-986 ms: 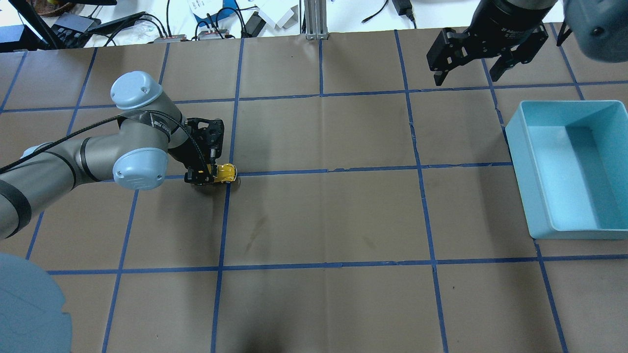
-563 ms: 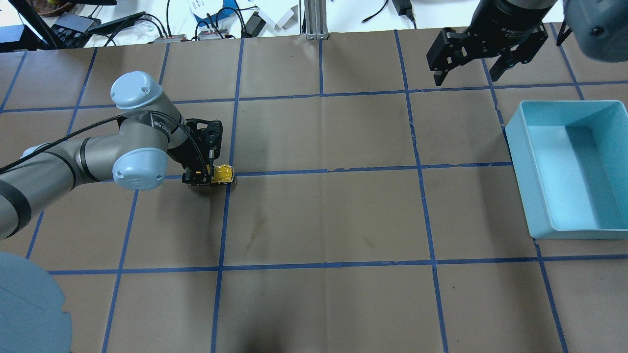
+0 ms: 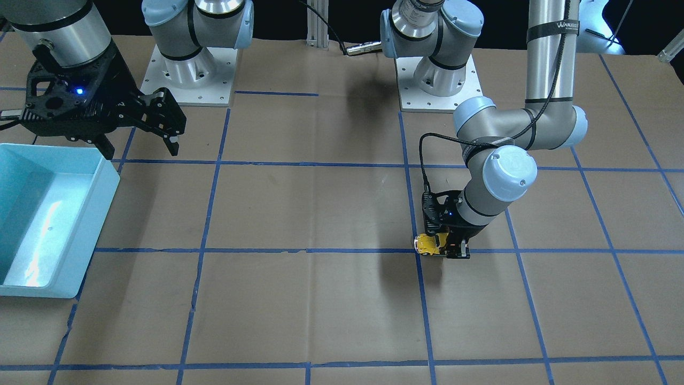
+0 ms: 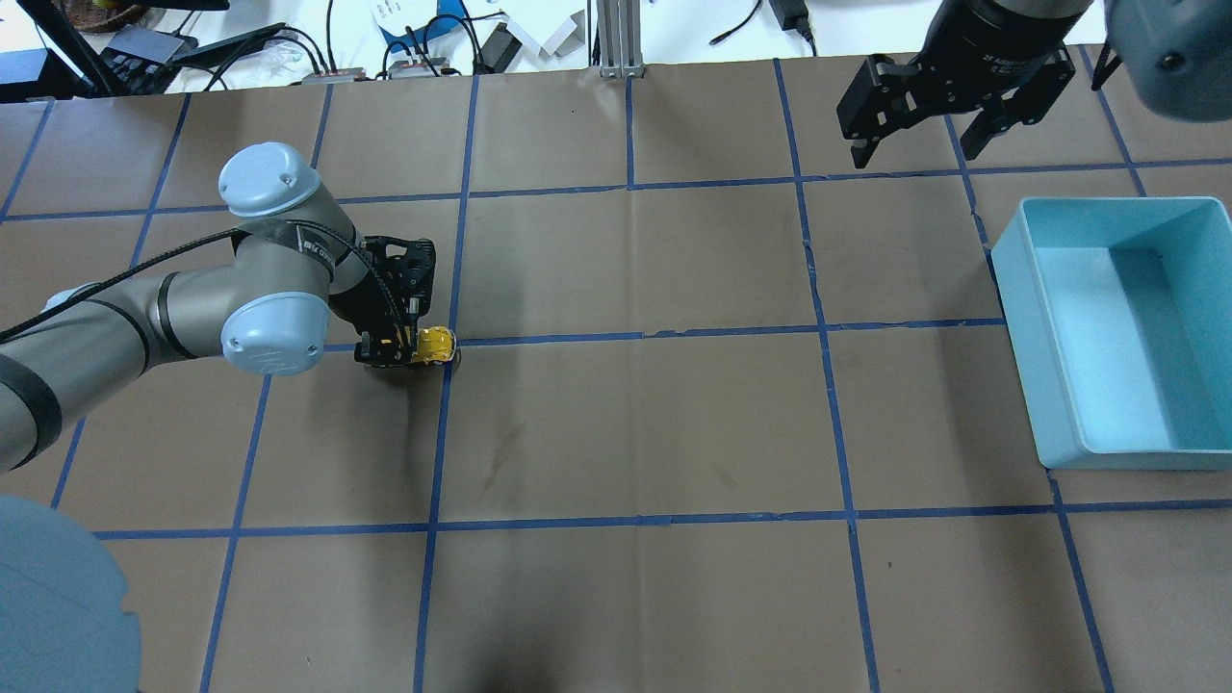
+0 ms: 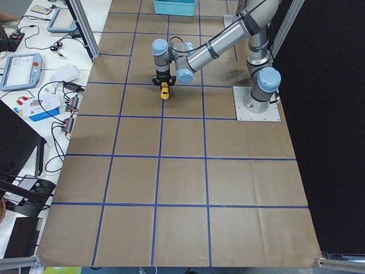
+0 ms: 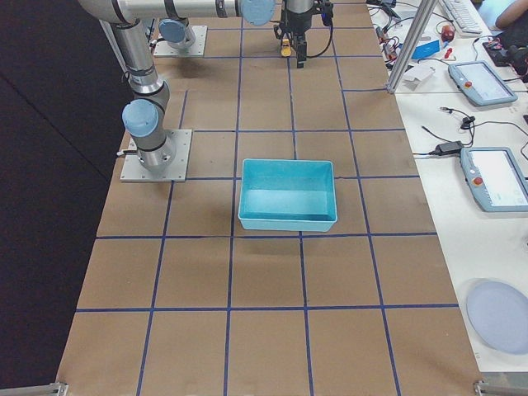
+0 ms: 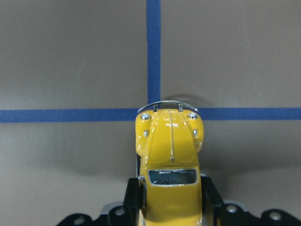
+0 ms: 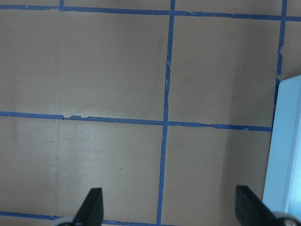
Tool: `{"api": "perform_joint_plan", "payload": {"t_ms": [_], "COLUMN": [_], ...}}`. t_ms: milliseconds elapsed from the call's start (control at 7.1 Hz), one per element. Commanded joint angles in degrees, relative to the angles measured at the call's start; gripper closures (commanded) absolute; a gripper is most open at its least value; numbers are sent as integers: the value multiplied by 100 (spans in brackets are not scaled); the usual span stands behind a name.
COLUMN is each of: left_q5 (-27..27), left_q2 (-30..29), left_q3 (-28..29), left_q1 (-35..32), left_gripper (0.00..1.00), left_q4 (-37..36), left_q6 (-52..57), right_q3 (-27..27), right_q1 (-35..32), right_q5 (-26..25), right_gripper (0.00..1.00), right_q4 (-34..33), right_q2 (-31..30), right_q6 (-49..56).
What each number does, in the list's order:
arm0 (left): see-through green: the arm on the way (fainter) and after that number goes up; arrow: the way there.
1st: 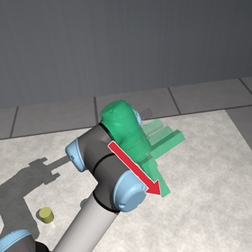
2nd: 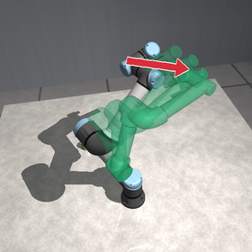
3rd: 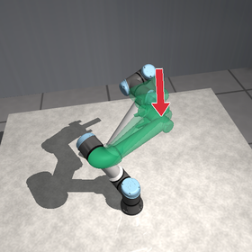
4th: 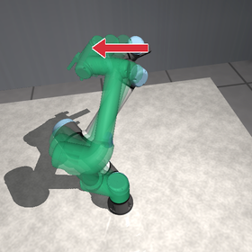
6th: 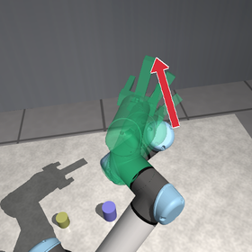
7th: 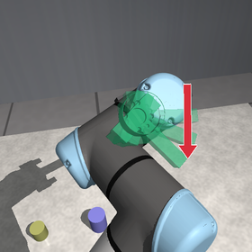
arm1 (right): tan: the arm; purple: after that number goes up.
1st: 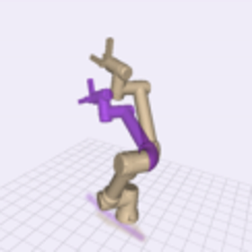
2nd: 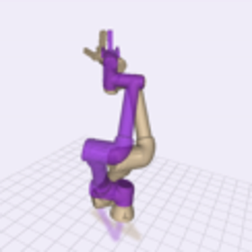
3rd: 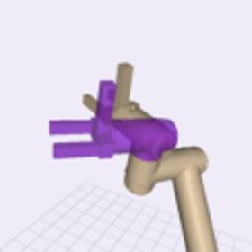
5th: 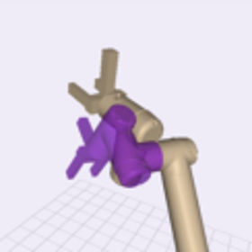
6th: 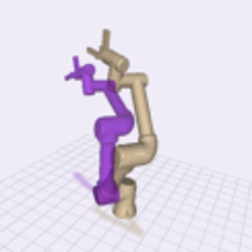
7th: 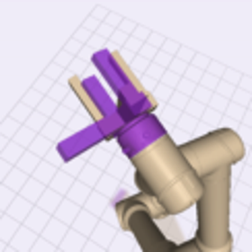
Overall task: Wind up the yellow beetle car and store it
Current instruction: 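Press the car down and drag it back toward the robot with left gripper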
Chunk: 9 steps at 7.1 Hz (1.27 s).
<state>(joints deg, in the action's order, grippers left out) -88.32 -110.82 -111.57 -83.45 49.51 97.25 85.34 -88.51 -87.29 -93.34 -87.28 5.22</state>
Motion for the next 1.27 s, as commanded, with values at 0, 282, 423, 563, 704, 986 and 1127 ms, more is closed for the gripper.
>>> {"api": "perform_joint_plan", "payload": {"t_ms": [0, 282, 423, 563, 704, 986, 1127], "left_q5": [-1, 26, 35, 35, 43, 70, 70], "left_q2": [-1, -10, -1, -1, -1, 7, -1], "left_q3": [-5, -31, -31, -31, -31, -31, -40], "left_q1": [143, 364, 373, 408, 513, 619, 663], "left_gripper": [76, 76, 76, 76, 76, 76, 76], "left_q4": [-3, -3, -3, -12, -12, -12, -12], "left_q6": [75, 110, 119, 127, 128, 136, 441], "right_q3": [0, 0, 0, 0, 0, 0, 0], "right_q1": [0, 0, 0, 0, 0, 0, 0], "right_q5": [-8, -8, -8, -8, -8, -17, -8], "right_gripper": [0, 0, 0, 0, 0, 0, 0], "right_q4": [0, 0, 0, 0, 0, -17, -18], "right_q2": [0, 0, 0, 0, 0, 0, 0], "right_q6": [5, 5, 5, 5, 5, 5, 5]}}
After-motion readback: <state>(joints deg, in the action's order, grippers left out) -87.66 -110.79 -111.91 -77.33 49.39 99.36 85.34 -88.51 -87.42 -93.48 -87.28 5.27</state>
